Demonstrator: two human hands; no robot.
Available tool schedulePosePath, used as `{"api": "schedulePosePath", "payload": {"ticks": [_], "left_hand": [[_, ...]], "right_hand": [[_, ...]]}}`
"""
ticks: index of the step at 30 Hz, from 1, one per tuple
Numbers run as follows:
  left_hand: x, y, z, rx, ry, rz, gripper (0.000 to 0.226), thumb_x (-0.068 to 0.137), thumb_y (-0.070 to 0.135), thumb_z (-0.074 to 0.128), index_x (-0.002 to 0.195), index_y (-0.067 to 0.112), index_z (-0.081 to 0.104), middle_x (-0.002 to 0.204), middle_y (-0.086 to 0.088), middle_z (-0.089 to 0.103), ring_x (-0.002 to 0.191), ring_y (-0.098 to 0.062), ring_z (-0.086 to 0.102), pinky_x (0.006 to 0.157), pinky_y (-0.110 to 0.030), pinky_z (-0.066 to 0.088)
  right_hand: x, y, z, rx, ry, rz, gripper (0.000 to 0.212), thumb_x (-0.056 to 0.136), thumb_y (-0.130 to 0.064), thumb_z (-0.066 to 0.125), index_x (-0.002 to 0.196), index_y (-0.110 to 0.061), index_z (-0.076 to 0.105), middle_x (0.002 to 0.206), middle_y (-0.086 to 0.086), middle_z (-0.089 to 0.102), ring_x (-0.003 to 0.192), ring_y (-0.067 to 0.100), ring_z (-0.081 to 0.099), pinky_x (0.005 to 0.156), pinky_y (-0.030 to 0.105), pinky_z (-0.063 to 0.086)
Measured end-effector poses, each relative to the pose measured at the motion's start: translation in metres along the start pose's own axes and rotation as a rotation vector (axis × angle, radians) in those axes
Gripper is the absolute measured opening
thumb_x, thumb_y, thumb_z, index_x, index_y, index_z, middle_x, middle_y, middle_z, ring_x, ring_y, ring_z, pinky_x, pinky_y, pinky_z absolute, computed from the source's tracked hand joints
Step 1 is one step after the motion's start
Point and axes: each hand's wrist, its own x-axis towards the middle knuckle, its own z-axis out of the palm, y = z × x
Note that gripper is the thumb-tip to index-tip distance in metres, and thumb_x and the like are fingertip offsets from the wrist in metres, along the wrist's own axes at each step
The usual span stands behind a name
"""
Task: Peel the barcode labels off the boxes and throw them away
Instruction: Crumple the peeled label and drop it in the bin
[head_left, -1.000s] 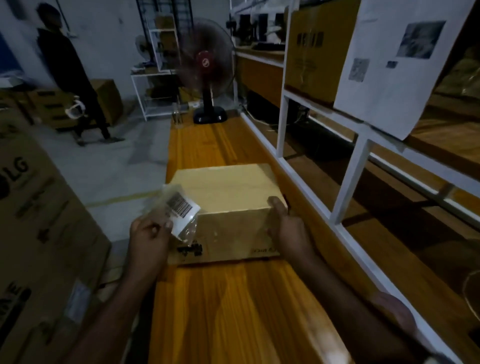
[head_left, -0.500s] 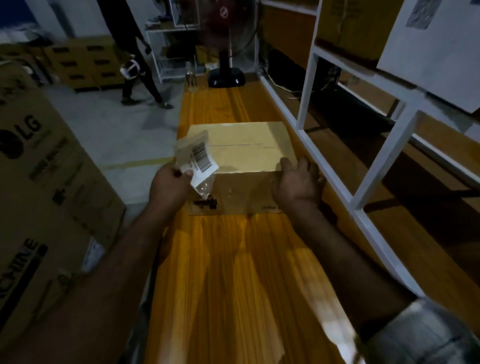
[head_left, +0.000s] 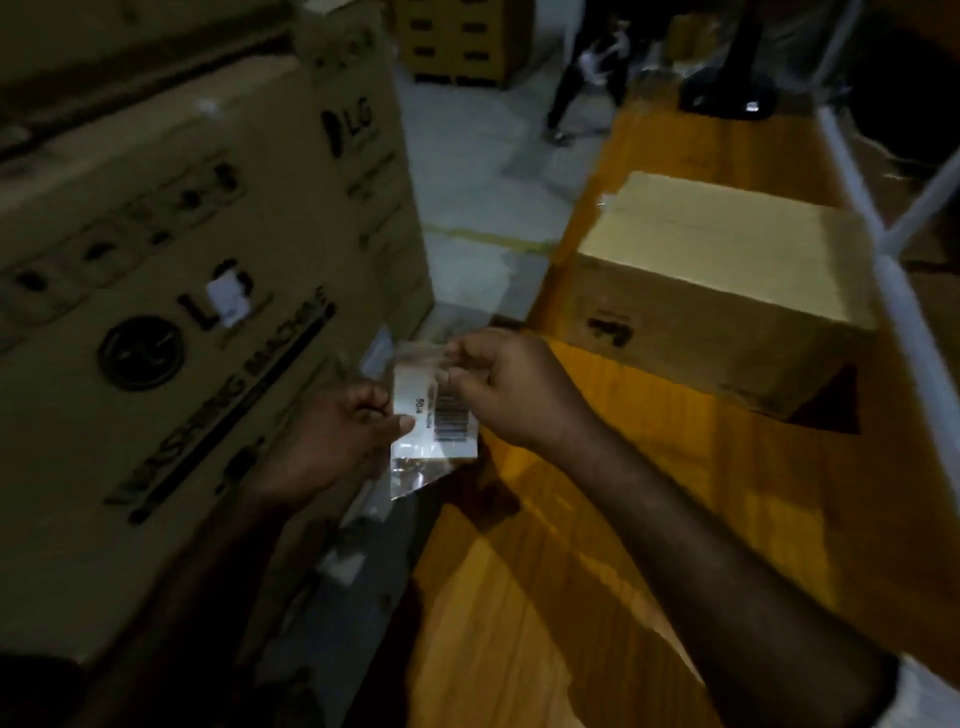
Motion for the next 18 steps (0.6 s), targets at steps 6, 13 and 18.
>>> {"api": "schedulePosePath", "payload": {"ticks": [6,13,18], "left_hand": [[-0.093,-0.065,-0.088,-0.095,0.212,-0.181,0.031,0.059,0.029,0.093,0.068,0.009,0.069,0.061,-0.005,0.065,0.058,-0.013,0.057,0.059,-0.023,0.045],[-0.222,-0.127,-0.156,-0.181,0.478,-0.408,0.039,0.047,0.029,0.097,0.066,0.016,0.066,0.053,0.001,0.062,0.048,-0.01,0.054,0.048,-0.021,0.044],[-0.299,-0.176,-0.179,0.017,0.577,-0.488,0.012,0.082,0.017,0.079,0.076,0.013,0.069,0.064,0.012,0.062,0.052,0.004,0.055,0.052,-0.009,0.041]], "right_hand": [[0.004,-0.063,0.092,0.028,-0.287,-0.147,0.009,0.091,-0.024,0.062,0.092,-0.017,0.067,0.087,0.001,0.071,0.082,0.017,0.068,0.072,0.045,0.058],[-0.03,-0.144,0.194,0.076,-0.555,-0.261,0.008,0.087,-0.016,0.066,0.08,-0.018,0.063,0.076,-0.003,0.068,0.072,0.011,0.065,0.066,0.032,0.054],[-0.07,-0.196,0.273,0.052,-0.665,-0.378,0.014,0.085,-0.011,0.068,0.073,-0.018,0.066,0.079,-0.004,0.068,0.074,0.013,0.065,0.067,0.035,0.056]]}}
